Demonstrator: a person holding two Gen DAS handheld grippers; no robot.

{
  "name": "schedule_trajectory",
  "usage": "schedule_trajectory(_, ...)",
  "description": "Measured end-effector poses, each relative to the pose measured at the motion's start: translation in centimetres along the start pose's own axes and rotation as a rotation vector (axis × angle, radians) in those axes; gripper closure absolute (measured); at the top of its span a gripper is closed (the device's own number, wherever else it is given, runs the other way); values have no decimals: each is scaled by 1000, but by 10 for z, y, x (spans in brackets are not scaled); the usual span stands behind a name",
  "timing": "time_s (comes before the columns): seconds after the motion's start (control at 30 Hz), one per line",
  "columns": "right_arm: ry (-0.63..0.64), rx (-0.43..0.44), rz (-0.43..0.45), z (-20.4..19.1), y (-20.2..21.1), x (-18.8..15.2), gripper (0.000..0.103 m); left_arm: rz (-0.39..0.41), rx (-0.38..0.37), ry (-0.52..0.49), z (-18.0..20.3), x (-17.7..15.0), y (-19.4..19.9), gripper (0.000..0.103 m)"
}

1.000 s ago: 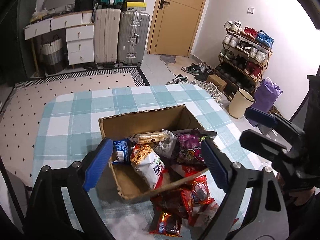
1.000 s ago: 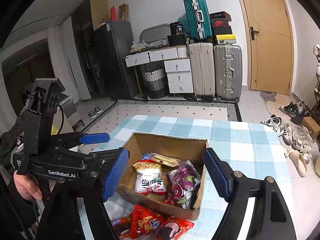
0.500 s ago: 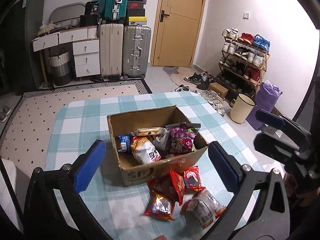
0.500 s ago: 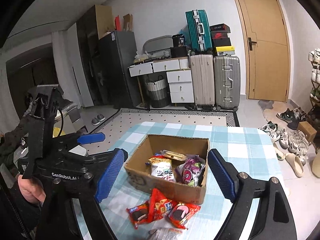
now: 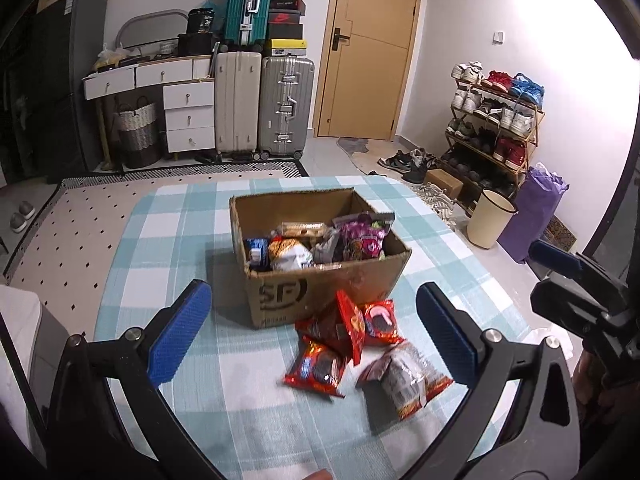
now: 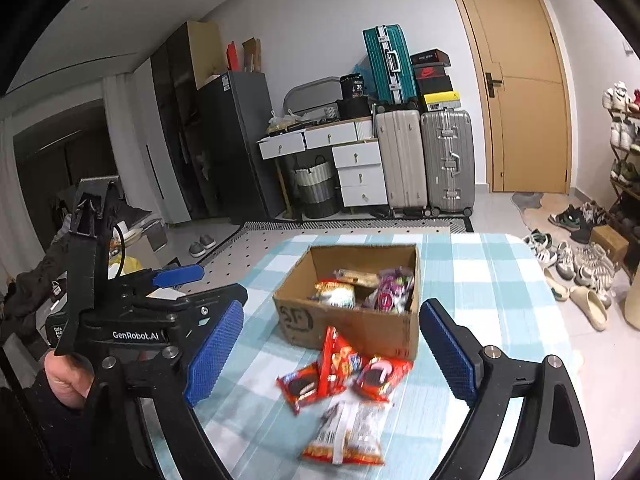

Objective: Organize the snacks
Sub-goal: 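Withdraw both tools from the box toward the remaining snacks, then grasp the white noodle bag with the right gripper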

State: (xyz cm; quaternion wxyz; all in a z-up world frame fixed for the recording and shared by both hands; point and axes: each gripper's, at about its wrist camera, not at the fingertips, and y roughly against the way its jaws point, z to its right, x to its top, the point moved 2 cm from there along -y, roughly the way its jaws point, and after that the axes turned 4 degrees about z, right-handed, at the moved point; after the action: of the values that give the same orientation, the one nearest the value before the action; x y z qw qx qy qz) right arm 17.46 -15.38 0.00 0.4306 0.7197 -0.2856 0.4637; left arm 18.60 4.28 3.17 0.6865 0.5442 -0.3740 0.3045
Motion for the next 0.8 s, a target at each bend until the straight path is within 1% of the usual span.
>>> schedule_trajectory(0.07,-10,-1,-9,2,0,-6,12,1,9,5,-1,-12,4,1)
schedule_trajectory(0.2,-43,-6,-40,5,1,-29,12,-9,18,18,-3,-29,4,1)
schedule_trajectory(0.4,-67,-22,-77,9,-4,-56,12,-44,22,53,-11,-54,-6,1)
schedule_trajectory(0.6,-94,-22,-132,13,-23,-75,12,-74,24,92,-21,-73,-22,1)
schedule_trajectory(0.8,-104,-29,-183,18,-44,-91,12,-104,18,105,-28,-89,-39,1)
